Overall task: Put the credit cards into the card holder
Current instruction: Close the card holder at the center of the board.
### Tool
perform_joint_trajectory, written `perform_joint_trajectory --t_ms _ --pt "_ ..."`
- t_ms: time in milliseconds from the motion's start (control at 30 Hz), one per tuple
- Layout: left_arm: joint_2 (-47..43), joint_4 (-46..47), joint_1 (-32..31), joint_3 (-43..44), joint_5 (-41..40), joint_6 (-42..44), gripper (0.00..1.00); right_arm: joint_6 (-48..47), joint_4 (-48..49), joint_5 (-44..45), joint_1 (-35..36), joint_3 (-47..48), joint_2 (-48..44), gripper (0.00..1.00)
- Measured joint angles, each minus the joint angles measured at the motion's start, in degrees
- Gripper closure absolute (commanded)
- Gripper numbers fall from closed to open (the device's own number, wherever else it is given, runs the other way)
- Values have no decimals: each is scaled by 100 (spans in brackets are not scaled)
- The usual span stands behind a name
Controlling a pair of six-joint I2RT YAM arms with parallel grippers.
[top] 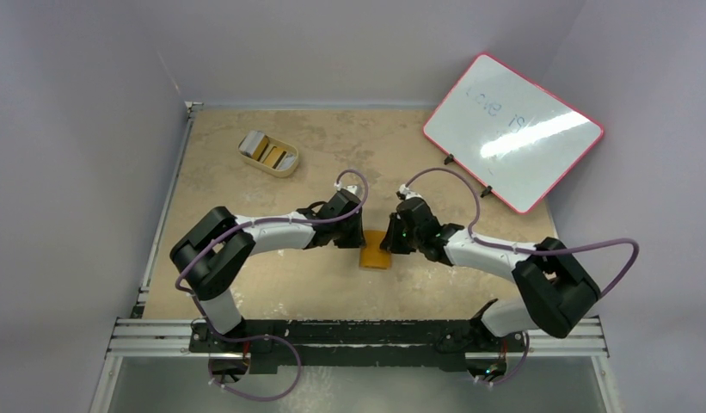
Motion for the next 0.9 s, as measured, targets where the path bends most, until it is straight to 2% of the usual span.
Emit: perform_joint_trajectory --t_ms 567,733,900 --pt "-149 254 13 -245 -184 -109 88 -149 -1005 940 529 1095 946 98" --pt "-254 302 22 -356 -249 -214 87 -238 -1143 1198 669 1298 1154 96" --pt "-518 190 24 -474 -339 -269 81 -254 -1255 1349 743 1598 1261 89"
